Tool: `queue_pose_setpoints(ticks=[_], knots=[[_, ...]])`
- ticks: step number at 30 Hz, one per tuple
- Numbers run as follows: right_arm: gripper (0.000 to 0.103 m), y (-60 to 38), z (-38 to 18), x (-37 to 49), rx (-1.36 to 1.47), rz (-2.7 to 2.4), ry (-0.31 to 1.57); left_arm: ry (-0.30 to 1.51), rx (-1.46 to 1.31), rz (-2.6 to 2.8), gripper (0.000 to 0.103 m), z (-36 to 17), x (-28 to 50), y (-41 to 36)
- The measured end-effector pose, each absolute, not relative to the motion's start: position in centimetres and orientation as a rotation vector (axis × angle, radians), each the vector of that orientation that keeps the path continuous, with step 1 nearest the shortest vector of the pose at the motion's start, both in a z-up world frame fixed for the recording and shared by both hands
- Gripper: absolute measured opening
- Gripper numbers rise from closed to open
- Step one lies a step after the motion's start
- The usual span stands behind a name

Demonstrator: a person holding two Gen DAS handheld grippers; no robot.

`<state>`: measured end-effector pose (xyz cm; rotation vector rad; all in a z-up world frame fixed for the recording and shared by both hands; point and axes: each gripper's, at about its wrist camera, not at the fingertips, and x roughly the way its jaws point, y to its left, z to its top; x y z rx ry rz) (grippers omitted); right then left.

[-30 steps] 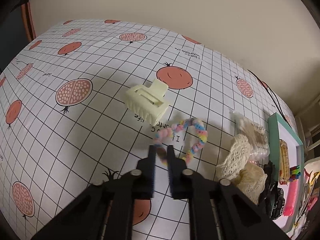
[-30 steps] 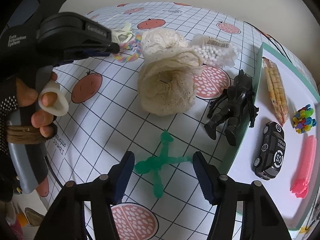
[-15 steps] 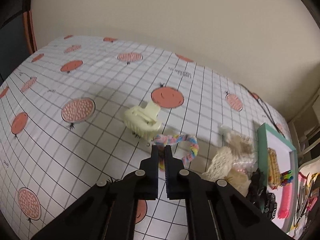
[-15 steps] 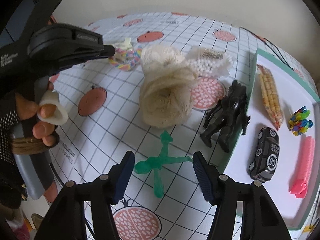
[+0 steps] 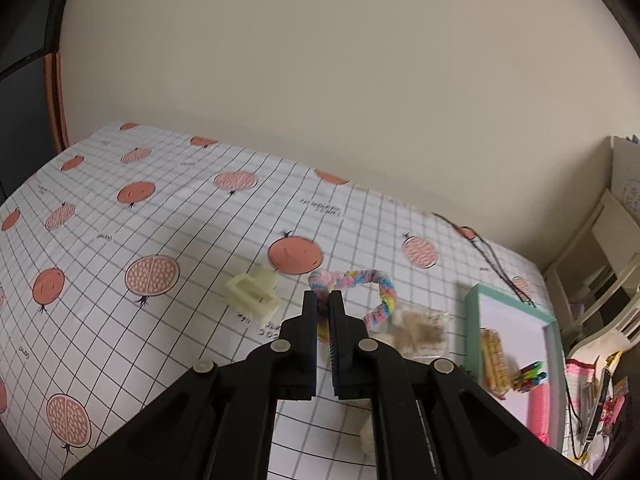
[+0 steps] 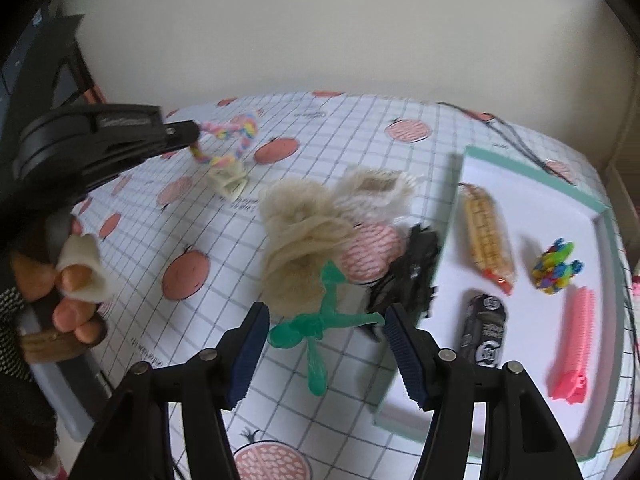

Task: Organize objects
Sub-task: 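Grasp the rainbow ring with the left tool while the right tool grasps the green figure, then carry the rainbow ring with the left tool while the right tool carries the green figure to the tray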

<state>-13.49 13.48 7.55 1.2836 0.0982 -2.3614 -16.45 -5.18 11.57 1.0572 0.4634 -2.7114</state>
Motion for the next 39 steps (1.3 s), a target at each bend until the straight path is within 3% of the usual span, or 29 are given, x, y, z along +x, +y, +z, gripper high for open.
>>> queue_pose_setpoints(ticks=[21, 39], knots=[[0.063, 24.1, 6.9, -15.5, 1.37, -2.6, -0.052, 0.367, 1.084, -2.883, 0.005, 13.3, -15.7, 1.8], [0.063, 32.1, 6.4, -15.9, 1.44, -2.757, -0.239, 0.291, 1.285, -3.019, 0.005, 12.2, -14.9, 9.4]])
